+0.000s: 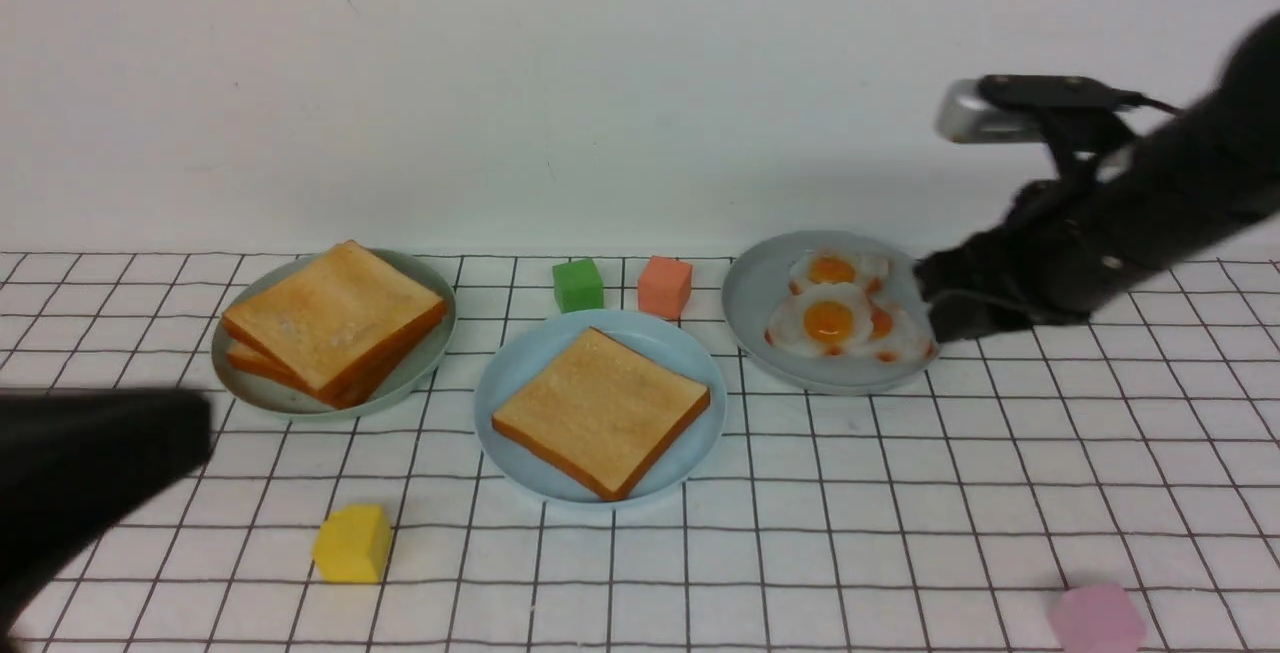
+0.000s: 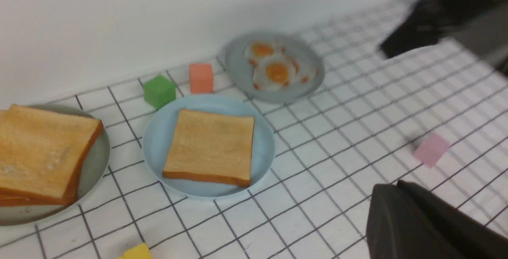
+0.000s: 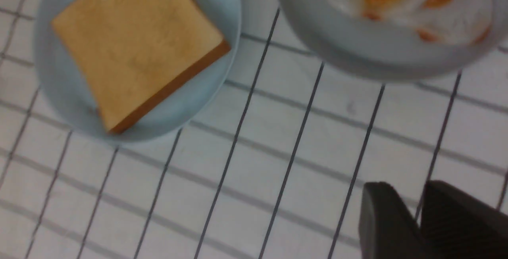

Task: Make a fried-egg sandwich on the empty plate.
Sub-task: Use the right arm to grab a fried egg

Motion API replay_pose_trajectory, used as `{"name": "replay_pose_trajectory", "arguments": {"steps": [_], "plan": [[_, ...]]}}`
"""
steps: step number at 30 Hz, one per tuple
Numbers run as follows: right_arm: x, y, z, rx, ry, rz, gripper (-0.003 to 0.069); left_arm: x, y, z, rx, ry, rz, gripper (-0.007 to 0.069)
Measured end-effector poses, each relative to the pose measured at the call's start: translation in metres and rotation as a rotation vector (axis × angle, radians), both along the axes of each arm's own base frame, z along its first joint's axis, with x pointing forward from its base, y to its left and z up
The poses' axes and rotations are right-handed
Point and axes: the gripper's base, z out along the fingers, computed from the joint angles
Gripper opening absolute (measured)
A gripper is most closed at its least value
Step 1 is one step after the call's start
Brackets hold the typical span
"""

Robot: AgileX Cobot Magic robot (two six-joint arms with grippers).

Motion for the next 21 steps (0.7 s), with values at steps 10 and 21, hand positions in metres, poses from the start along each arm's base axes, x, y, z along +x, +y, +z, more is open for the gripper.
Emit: {"name": "replay_pose_trajectory", "arguments": {"steps": [10, 21], "plan": [[0.105, -0.007, -0.054, 0.05, 0.089, -0.147, 0.0338, -0.021, 0.019, -0.022, -0.099, -0.069, 0.026, -0.0013], [0.155, -0.005, -0.094, 0.117, 0.073, -0.188, 0.0396, -0.02, 0.015, -0.023, -0.137, -0.027, 0.012, -0.0013]]}}
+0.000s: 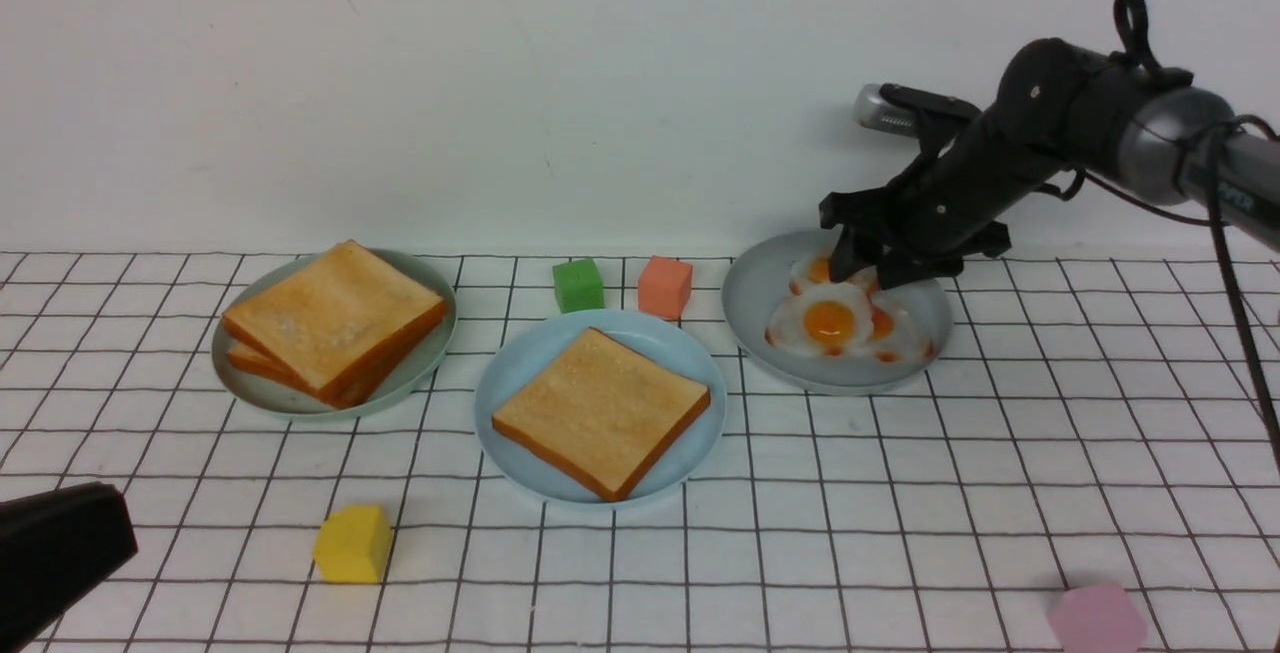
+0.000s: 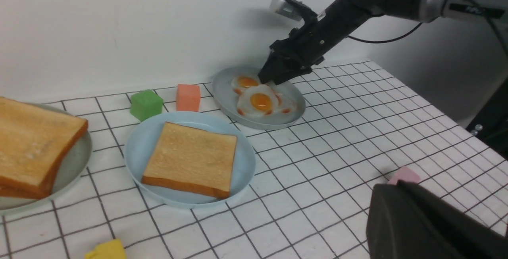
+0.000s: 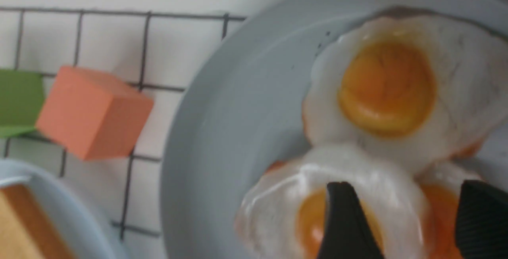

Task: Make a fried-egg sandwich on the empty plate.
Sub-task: Use the right arm to grab a fried egg

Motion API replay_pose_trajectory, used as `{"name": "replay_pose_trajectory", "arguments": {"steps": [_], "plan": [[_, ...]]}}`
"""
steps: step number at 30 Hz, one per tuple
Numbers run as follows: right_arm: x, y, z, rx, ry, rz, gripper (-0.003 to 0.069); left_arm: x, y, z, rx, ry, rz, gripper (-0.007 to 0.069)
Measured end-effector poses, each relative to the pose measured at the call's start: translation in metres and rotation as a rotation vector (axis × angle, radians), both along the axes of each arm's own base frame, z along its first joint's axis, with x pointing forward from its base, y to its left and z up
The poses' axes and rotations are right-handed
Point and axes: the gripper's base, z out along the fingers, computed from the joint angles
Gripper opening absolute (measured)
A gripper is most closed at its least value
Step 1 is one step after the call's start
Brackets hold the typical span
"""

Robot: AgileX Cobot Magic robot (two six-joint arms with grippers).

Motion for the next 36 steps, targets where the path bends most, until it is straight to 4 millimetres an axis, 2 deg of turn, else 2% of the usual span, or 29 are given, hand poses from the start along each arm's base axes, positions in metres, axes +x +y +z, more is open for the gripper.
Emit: {"name": "replay_pose_trajectory", "arguments": {"steps": [7, 24, 30, 31, 36], "plan": [[0.005, -0.001, -0.017, -0.003, -0.001, -0.014, 0.0398, 0.0, 0.0, 0.0, -0.006, 0.005, -0.003, -0.0013], [0.008, 0.0, -0.022, 0.005, -0.005, -0.023, 0.0395, 0.0, 0.0, 0.0, -0.007, 0.005, -0.003, -0.0013], [0.008, 0.0, -0.022, 0.014, -0.004, -0.025, 0.0317, 0.0, 0.0, 0.0, -0.007, 0.005, -0.003, -0.0013], [0.008, 0.001, -0.022, 0.017, -0.001, -0.024, 0.0274, 0.0, 0.0, 0.0, -0.007, 0.005, -0.003, -0.0013], [0.007, 0.002, -0.019, 0.046, 0.012, -0.028, 0.0183, 0.0, 0.0, 0.0, -0.007, 0.005, -0.003, -0.0013]]}}
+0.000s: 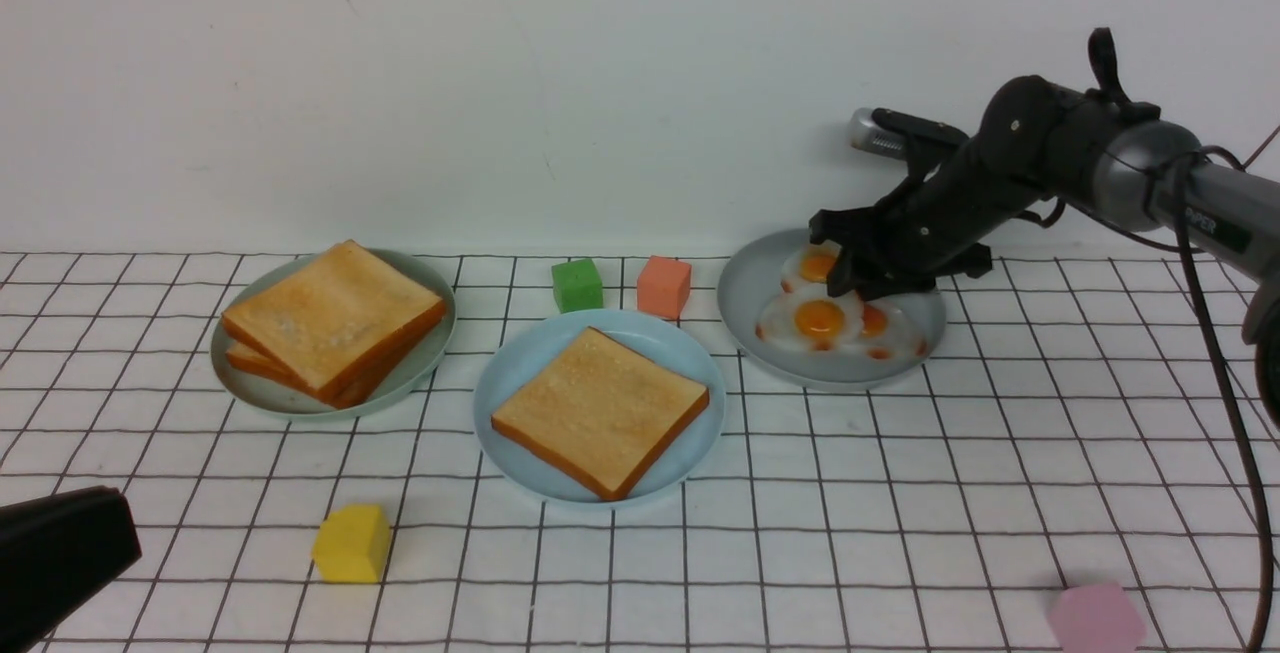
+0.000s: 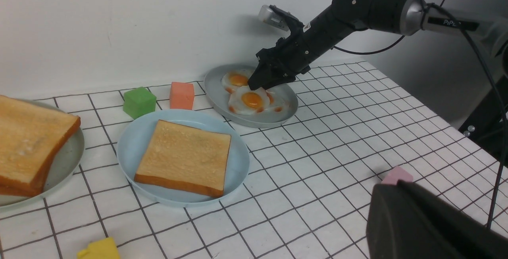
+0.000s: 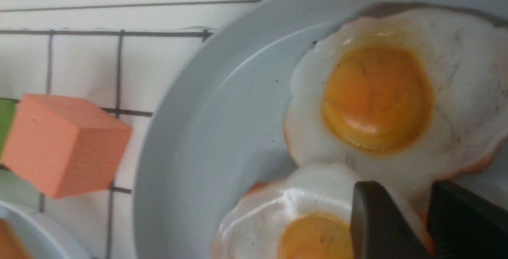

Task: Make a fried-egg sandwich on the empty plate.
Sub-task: Use the right arm to grab a fried egg, then use the right arm to place the fried egg on the slice of bread in the middle

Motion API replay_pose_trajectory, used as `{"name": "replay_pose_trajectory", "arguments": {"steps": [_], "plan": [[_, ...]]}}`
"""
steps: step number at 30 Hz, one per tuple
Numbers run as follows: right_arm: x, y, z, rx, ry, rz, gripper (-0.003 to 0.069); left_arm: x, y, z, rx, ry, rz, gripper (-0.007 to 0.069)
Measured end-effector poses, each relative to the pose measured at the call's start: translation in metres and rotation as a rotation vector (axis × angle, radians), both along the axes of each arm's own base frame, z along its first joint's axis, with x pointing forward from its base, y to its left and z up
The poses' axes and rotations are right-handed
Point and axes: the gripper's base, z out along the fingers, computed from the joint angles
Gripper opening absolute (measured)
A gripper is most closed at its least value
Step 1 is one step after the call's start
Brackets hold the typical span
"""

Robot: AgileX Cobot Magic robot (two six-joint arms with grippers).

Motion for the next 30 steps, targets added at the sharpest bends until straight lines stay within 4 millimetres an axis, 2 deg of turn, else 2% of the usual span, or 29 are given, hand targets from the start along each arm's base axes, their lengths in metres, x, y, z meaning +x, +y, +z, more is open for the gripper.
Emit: {"name": "replay_pose_trajectory", "arguments": {"steps": [5, 9, 16, 22, 24, 26, 27, 30], "plan": [[-0.001, 0.003, 0.003, 0.031, 0.011, 0.021, 0.0117, 0.0, 0.0, 0.0, 0.0, 0.0, 0.0, -0.0013], [-0.002, 0.004, 0.006, 0.033, 0.011, 0.045, 0.0099, 0.0, 0.0, 0.0, 0.0, 0.0, 0.0, -0.0013], [-0.012, 0.005, 0.032, 0.034, 0.016, 0.099, 0.0085, 0.0, 0.0, 0.0, 0.0, 0.0, 0.0, -0.0011], [-0.031, 0.014, 0.074, 0.119, 0.016, 0.216, 0.0078, 0.0, 0.0, 0.0, 0.0, 0.0, 0.0, -0.001], [-0.045, 0.022, 0.104, 0.22, 0.001, 0.299, 0.0078, 0.0, 0.0, 0.0, 0.002, -0.002, 0.001, -0.001], [-0.051, 0.025, 0.114, 0.253, -0.009, 0.34, 0.0078, 0.0, 0.0, 0.0, 0.004, -0.003, 0.002, -0.001], [-0.06, 0.036, 0.129, 0.302, -0.027, 0.402, 0.0078, 0.0, 0.001, 0.0, 0.011, -0.009, 0.005, -0.001], [-0.07, 0.053, 0.138, 0.352, -0.029, 0.46, 0.0078, 0.0, 0.001, 0.0, 0.011, -0.009, 0.005, -0.001]]}}
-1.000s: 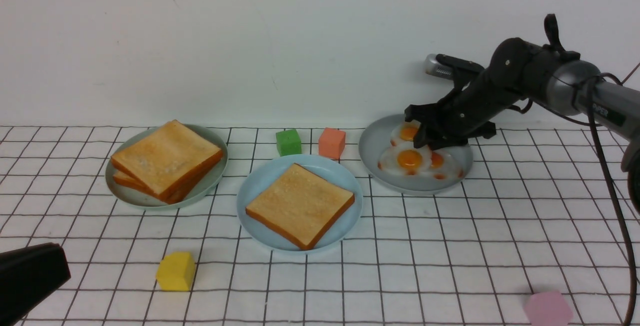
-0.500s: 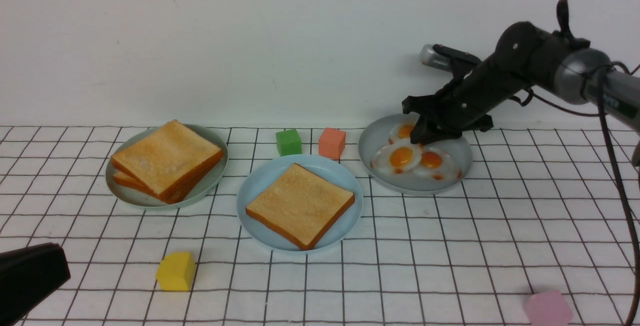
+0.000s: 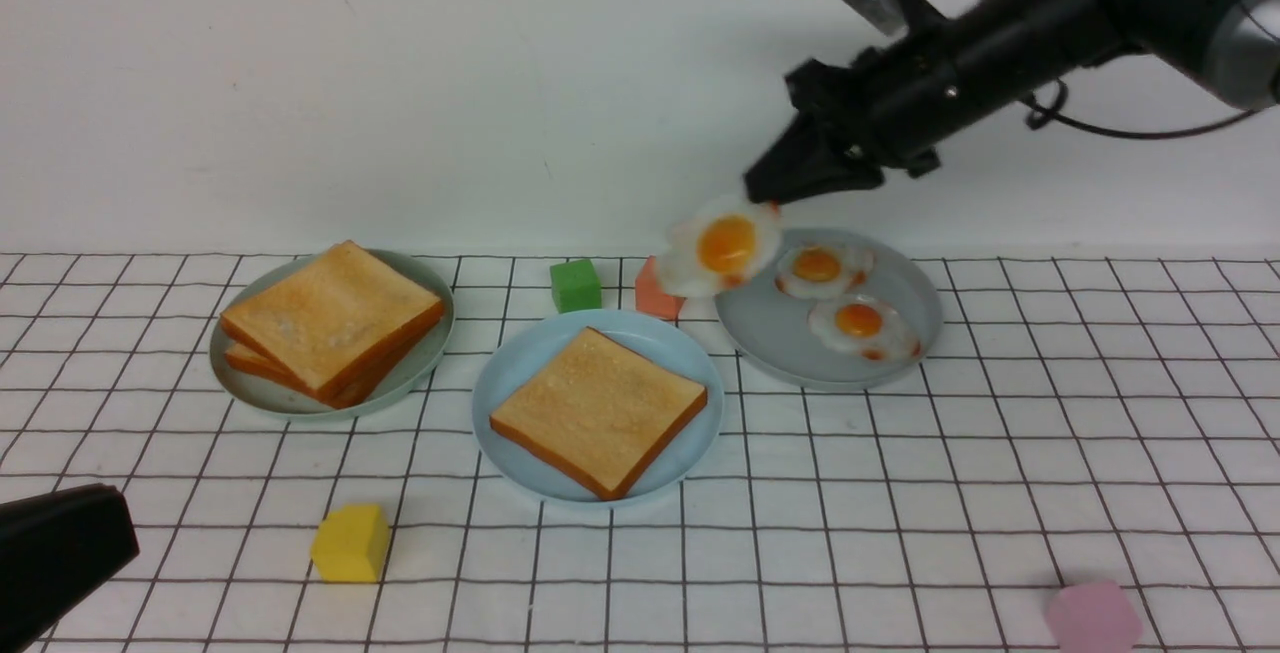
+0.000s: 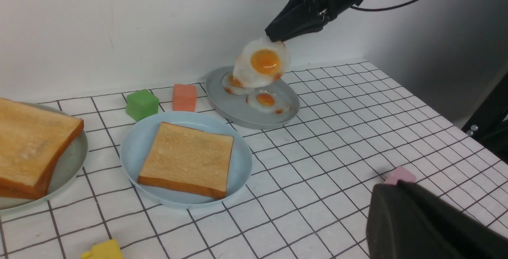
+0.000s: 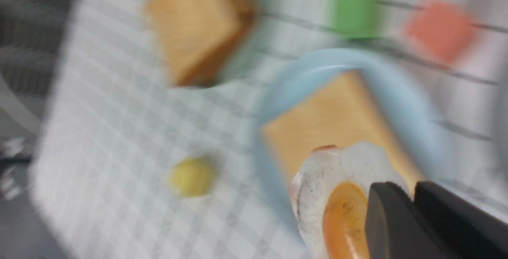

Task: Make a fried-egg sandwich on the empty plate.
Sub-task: Use the right arm to place the fried egg on the slice of bread in the middle, then use the left arm to grab a slice of bread

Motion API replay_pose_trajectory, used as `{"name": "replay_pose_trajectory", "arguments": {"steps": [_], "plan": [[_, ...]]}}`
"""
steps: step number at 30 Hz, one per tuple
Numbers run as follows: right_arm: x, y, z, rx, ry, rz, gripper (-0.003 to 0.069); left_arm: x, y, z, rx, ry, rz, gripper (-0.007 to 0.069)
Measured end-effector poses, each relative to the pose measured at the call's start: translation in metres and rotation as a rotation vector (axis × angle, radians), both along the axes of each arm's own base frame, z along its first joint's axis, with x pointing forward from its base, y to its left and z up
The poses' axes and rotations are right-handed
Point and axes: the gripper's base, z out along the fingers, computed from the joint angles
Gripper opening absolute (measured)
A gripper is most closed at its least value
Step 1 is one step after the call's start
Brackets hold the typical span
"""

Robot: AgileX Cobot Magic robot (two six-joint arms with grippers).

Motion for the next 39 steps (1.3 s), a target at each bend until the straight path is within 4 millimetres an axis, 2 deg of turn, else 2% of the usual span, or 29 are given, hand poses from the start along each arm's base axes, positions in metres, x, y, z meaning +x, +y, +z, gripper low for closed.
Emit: {"name": "replay_pose_trajectory", "arguments": {"steps": [1, 3, 4, 6, 8, 11, 12, 20, 23, 26, 28, 29, 30, 31, 33, 34, 35, 36, 39], "plan": [[-0.004, 0.01, -0.001, 0.014, 0.009, 0.024, 0.0077, 0.0, 0.0, 0.0, 0.0, 0.0, 0.0, -0.001], [-0.016, 0.037, -0.014, 0.012, 0.051, 0.094, 0.0077, 0.0, 0.0, 0.0, 0.0, 0.0, 0.0, -0.001], [-0.016, 0.037, -0.016, 0.01, 0.054, 0.095, 0.0077, 0.0, 0.0, 0.0, 0.0, 0.0, 0.0, -0.001], [-0.021, 0.058, -0.039, 0.004, 0.09, 0.111, 0.0077, 0.0, 0.0, 0.0, 0.001, 0.001, 0.0, -0.001], [-0.018, 0.066, -0.055, 0.002, 0.102, 0.094, 0.0077, 0.0, 0.0, 0.0, 0.001, 0.001, 0.0, -0.001], [-0.012, 0.07, -0.069, 0.003, 0.111, 0.067, 0.0077, 0.0, 0.0, 0.0, 0.001, 0.001, 0.0, -0.001], [-0.007, 0.07, -0.079, 0.003, 0.116, 0.042, 0.0077, 0.0, 0.0, 0.0, 0.001, 0.001, 0.0, -0.001], [0.005, 0.072, -0.107, 0.001, 0.142, -0.046, 0.0077, 0.0, 0.0, 0.0, 0.001, 0.001, 0.0, -0.0003], [0.01, 0.071, -0.117, -0.023, 0.139, -0.078, 0.0099, 0.0, 0.0, 0.0, 0.005, -0.002, 0.002, -0.0003], [0.013, 0.068, -0.125, -0.056, 0.129, -0.108, 0.0181, 0.0, 0.0, 0.0, 0.005, -0.003, 0.002, 0.0], [0.015, 0.066, -0.127, -0.094, 0.109, -0.115, 0.0282, 0.0, 0.0, 0.0, 0.011, -0.008, 0.005, 0.0001], [0.015, 0.065, -0.127, -0.093, 0.107, -0.116, 0.0291, 0.0, 0.0, 0.0, 0.011, -0.008, 0.005, 0.0001], [0.017, 0.061, -0.127, -0.118, 0.093, -0.116, 0.0365, 0.001, 0.001, 0.0, 0.02, -0.013, 0.008, 0.0003], [0.018, 0.057, -0.126, -0.133, 0.09, -0.114, 0.0398, 0.001, 0.001, 0.0, 0.025, -0.014, 0.01, 0.0004], [0.019, 0.053, -0.123, -0.147, 0.093, -0.113, 0.0423, 0.001, 0.001, -0.001, 0.032, -0.013, 0.011, 0.0004], [0.018, 0.044, -0.114, -0.17, 0.106, -0.113, 0.0438, 0.001, 0.001, -0.003, 0.047, 0.002, 0.014, 0.0004], [0.015, 0.036, -0.104, -0.201, 0.105, -0.106, 0.0431, 0.003, 0.0, -0.004, 0.056, 0.025, 0.016, 0.0004], [0.015, 0.035, -0.105, -0.209, 0.107, -0.101, 0.0428, 0.003, 0.0, -0.005, 0.055, 0.028, 0.017, 0.0004], [-0.005, 0.016, -0.053, -0.342, 0.05, -0.05, 0.031, 0.018, -0.009, -0.015, 0.127, 0.131, 0.042, 0.0004]]}}
